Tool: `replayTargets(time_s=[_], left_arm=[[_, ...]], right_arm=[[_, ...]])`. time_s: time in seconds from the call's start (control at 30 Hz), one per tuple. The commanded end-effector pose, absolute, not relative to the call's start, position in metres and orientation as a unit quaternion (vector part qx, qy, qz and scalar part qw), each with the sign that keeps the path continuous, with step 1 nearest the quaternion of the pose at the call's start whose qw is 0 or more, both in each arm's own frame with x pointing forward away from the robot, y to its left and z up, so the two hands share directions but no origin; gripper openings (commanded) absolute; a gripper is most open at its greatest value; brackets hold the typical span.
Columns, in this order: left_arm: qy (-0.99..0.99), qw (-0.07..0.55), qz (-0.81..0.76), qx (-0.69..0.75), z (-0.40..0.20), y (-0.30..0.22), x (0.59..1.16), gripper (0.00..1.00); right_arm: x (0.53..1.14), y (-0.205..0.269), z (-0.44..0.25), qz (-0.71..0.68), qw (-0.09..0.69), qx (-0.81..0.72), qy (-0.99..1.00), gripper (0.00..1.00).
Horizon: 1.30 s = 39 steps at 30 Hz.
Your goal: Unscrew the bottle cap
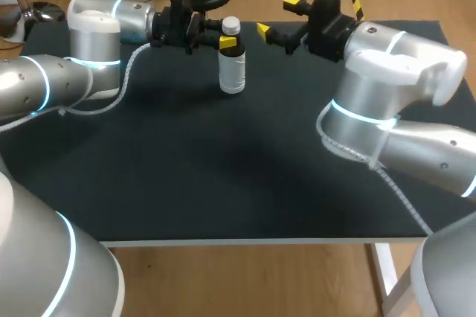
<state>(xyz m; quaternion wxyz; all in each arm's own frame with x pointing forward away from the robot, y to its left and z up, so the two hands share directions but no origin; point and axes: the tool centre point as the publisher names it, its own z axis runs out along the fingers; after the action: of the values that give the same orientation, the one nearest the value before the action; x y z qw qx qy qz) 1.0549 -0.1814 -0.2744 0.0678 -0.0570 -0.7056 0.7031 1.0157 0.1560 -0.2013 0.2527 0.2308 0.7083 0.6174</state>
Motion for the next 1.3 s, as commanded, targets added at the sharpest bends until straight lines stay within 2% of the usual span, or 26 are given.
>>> replayTargets(time_s=[0.03,0.43,1.3], left_arm=[[-0.706,0.068,0.703,-0.057,-0.274,-0.182,1.055,0.00],[-0.706,0.068,0.703,-0.057,-0.274,-0.182,1.055,0.00],[-0.706,0.068,0.703,-0.057,-0.274,-0.182,1.055,0.00]], right_arm=[[1.021,0.172,-0.208,0.608,0.287,0.262,0.692,1.00],[1.021,0.194,-0.213,0.601,0.311,0.278,0.682,1.00],[1.026,0.243,-0.233,0.628,0.260,0.272,0.681,1.00]])
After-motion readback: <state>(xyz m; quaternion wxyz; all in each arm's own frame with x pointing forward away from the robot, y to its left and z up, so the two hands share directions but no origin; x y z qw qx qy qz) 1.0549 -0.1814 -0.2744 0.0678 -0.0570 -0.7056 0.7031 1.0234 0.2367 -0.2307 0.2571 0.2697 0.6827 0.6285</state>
